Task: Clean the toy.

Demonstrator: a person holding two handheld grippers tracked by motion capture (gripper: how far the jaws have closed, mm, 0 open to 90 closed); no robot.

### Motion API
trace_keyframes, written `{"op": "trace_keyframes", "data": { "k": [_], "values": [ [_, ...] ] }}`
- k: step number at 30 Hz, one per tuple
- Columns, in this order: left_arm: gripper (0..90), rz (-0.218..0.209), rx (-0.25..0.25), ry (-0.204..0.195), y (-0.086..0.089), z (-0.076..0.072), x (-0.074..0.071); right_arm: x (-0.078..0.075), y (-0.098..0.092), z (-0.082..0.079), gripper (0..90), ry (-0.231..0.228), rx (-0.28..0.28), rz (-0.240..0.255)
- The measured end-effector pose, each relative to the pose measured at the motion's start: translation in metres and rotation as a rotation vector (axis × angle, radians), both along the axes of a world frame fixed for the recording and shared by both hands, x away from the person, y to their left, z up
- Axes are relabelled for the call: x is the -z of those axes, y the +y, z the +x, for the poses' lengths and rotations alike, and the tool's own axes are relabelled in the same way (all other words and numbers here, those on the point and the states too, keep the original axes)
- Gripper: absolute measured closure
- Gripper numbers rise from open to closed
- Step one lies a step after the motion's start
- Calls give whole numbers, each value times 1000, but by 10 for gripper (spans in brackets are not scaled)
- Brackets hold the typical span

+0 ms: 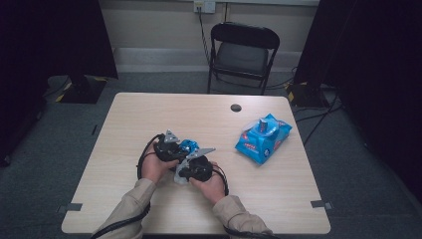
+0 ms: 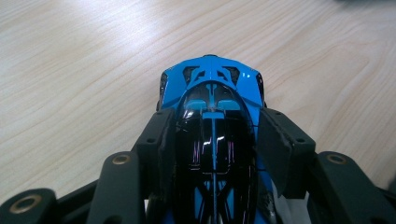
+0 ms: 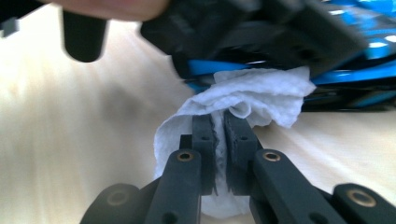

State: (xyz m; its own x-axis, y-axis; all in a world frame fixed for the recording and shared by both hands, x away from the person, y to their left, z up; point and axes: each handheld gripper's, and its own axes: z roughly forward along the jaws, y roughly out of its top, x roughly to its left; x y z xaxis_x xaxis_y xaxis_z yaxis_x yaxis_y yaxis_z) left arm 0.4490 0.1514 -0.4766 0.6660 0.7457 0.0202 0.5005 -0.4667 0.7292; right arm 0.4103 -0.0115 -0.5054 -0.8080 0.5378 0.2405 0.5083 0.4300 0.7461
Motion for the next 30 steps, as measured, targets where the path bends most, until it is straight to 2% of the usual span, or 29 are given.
{"op": "trace_keyframes", "data": {
  "k": [3,10,16,20,23,25,26,27,28,29,30],
  "values": [
    [478,0,1,1,0,-1,0,1,3,-3,844,13,-16,16],
    [478,1,-1,-1,0,-2,0,-1,0,-8,835,12,-51,21],
    [473,8,-3,-14,-1,-2,1,-11,-19,-10,830,-9,-43,12],
    [449,15,2,4,-4,-3,0,-14,-38,-7,808,-21,-17,-3],
    [428,22,2,-8,-3,-4,-1,-16,-51,-5,763,-29,23,-5],
    [406,25,8,-18,-3,-7,-5,-17,-58,-4,696,-47,46,-10],
    [411,0,11,-13,-4,-8,-7,-18,-60,-4,644,-58,59,-21],
    [415,7,26,-25,-3,-9,-10,-20,-62,-4,621,-66,69,-25],
    [415,-6,31,-17,-4,-12,-13,-21,-65,-3,581,-69,73,-25],
    [414,-2,36,-34,-4,-13,-16,-23,-67,-3,536,-73,83,-29],
    [414,-6,41,-32,-5,-15,-18,-25,-69,-3,528,-85,94,-39]
  ]
}}
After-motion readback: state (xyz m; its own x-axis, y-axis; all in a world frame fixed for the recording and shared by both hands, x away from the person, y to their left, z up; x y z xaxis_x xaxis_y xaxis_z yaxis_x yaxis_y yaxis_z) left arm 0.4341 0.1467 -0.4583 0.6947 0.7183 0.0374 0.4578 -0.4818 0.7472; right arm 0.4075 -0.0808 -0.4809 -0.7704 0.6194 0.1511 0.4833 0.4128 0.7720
